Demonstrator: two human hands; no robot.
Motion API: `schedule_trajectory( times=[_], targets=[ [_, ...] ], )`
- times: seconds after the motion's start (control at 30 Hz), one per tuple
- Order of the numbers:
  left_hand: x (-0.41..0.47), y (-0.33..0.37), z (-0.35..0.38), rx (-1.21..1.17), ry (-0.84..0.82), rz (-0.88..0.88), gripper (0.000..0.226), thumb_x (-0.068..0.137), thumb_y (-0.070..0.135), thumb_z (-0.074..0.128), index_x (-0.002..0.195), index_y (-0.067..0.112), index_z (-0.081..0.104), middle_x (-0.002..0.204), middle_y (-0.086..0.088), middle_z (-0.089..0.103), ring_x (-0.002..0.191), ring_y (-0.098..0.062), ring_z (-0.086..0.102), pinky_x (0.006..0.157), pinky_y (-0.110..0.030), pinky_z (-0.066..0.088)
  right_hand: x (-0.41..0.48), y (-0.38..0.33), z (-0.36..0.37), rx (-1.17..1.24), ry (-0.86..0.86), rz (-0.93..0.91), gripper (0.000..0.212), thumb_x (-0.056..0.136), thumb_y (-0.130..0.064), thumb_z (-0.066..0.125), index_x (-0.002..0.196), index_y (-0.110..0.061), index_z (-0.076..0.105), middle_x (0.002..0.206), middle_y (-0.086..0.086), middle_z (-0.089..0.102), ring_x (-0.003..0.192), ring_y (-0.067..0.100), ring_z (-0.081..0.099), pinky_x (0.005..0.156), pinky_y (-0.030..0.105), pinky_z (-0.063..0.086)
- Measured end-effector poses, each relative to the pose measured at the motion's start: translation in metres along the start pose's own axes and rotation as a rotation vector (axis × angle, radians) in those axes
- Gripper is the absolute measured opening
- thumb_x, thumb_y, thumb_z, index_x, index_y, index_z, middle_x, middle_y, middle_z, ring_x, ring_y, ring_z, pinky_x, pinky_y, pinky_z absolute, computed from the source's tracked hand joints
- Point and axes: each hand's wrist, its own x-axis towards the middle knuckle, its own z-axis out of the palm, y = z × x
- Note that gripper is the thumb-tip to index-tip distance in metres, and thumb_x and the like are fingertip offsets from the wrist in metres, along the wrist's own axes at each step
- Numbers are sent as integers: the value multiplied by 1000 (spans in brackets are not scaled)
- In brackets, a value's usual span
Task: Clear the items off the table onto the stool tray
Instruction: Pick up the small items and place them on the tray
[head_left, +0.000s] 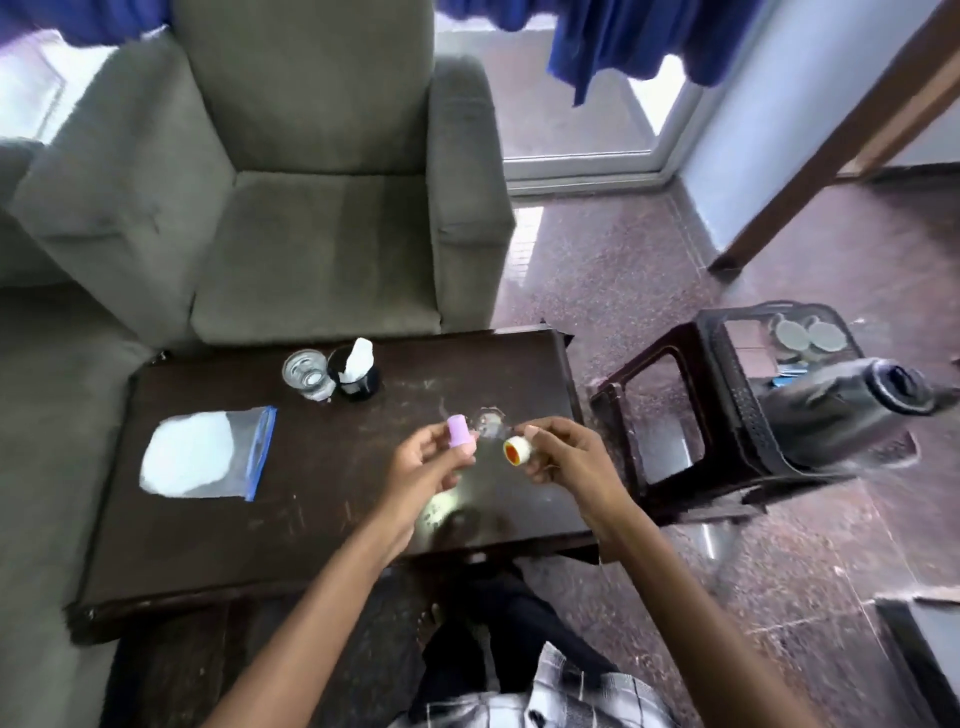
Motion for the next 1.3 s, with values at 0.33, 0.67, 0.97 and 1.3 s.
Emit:
schedule_trajectory(
  times=[0.33, 0.67, 0.97, 1.3],
  targets=[
    [-53, -21, 103, -53, -221, -57, 18, 87, 6, 58, 101, 16, 62, 92, -2, 69, 73, -11, 62, 66, -20, 48, -78, 19, -92, 106, 200, -88, 8, 87, -10, 62, 91, -3, 61, 62, 5, 61, 45, 10, 51, 44, 17, 42],
    [-60, -40, 303, -66, -396, -99, 24, 82, -3, 60, 96, 17, 66, 93, 3, 73, 74, -9, 65, 63, -20, 48, -122, 20, -278, 267, 363, -161, 3, 85, -3, 62, 83, -4, 61, 64, 10, 61, 45, 9, 54, 42, 17, 46],
    [-46, -34, 417, -24, -449, -52, 27, 82, -5, 59, 94, 19, 64, 88, 8, 75, 71, -7, 68, 67, -21, 50, -119, 2, -392, 348, 451, -188, 12, 80, 8, 64, 91, 3, 63, 72, 11, 69, 61, 19, 60, 53, 18, 52],
    [35, -15, 485, -156, -416, -99, 25, 81, -6, 61, 100, 10, 65, 85, 0, 76, 70, -7, 70, 64, -16, 55, -54, -28, -461, 323, 466, -149, 13, 77, 12, 64, 85, 1, 62, 81, 17, 66, 65, 24, 62, 57, 23, 56]
  ],
)
